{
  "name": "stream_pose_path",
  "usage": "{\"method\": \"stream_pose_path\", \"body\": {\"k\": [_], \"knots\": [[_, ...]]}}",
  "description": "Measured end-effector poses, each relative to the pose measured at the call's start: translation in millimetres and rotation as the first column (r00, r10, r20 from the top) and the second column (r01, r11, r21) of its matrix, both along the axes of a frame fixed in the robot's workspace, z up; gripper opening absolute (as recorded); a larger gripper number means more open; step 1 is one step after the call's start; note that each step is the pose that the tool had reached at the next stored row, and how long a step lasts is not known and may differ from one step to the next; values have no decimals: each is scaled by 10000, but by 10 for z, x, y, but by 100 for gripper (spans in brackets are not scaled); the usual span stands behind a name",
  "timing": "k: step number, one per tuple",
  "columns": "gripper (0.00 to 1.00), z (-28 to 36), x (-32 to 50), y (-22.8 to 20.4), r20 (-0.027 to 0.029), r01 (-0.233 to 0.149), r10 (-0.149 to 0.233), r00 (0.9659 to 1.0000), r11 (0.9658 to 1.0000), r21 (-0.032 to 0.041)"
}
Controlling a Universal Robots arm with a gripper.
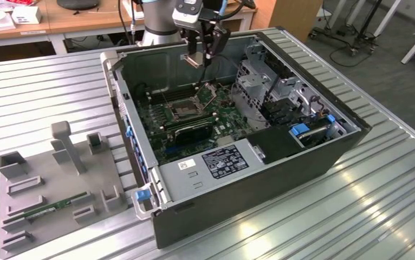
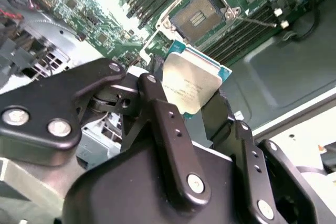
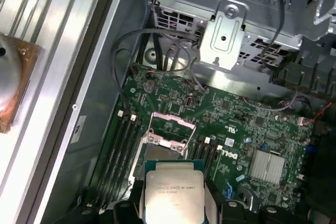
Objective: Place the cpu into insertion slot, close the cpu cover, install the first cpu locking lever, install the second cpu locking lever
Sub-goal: 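Place the cpu into insertion slot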
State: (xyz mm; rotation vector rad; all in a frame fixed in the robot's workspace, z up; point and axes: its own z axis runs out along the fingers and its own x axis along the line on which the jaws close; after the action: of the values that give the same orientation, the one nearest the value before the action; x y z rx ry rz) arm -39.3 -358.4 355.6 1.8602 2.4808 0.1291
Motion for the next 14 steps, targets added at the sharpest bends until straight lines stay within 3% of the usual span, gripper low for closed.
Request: {"method": "stream_pose_path", "body": {"k": [2,14], "knots": [[54,0,0,0,-1,176,-176,9998,9998,0],[54,0,0,0,0,189,-189,9998,9998,0]]}}
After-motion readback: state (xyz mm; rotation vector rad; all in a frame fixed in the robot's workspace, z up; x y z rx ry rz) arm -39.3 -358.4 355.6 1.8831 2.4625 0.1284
